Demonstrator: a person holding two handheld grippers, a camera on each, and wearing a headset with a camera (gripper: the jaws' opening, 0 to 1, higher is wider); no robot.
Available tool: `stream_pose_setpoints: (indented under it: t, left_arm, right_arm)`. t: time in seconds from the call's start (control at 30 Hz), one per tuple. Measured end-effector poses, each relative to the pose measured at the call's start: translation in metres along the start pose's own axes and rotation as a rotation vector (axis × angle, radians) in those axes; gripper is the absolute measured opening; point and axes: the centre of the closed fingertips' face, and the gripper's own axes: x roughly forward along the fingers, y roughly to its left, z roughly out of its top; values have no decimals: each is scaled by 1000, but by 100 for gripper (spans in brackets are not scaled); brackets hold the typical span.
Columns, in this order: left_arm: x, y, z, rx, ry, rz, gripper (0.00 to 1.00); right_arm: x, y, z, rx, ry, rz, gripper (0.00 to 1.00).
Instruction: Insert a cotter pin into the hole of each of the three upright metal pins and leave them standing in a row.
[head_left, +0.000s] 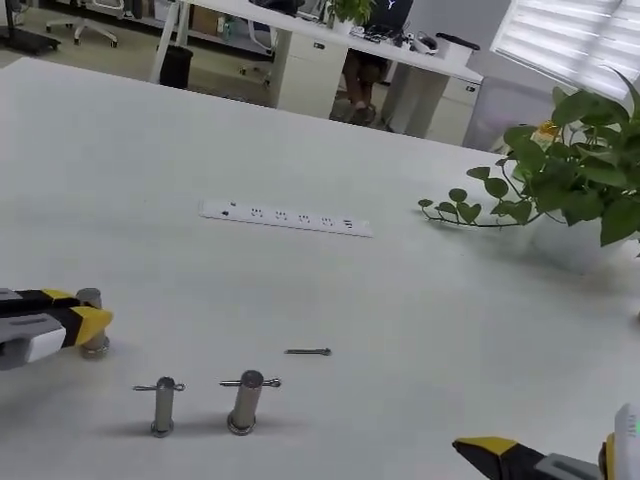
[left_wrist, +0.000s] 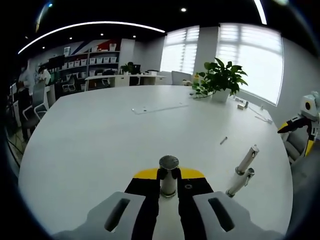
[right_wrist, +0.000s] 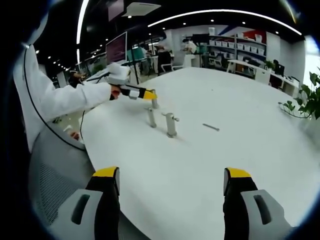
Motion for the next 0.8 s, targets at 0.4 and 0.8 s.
stream_pose_setpoints:
  t: [0.4,0.8]
  left_arm:
    - [-26,-7,-6,-6,-5,2,9]
    - [-51,-28,-5,2,-13,-5,9]
  right_arm:
    - [0,4,3,-9,-15,7,83]
    - [0,9,4,-20,-31,17,83]
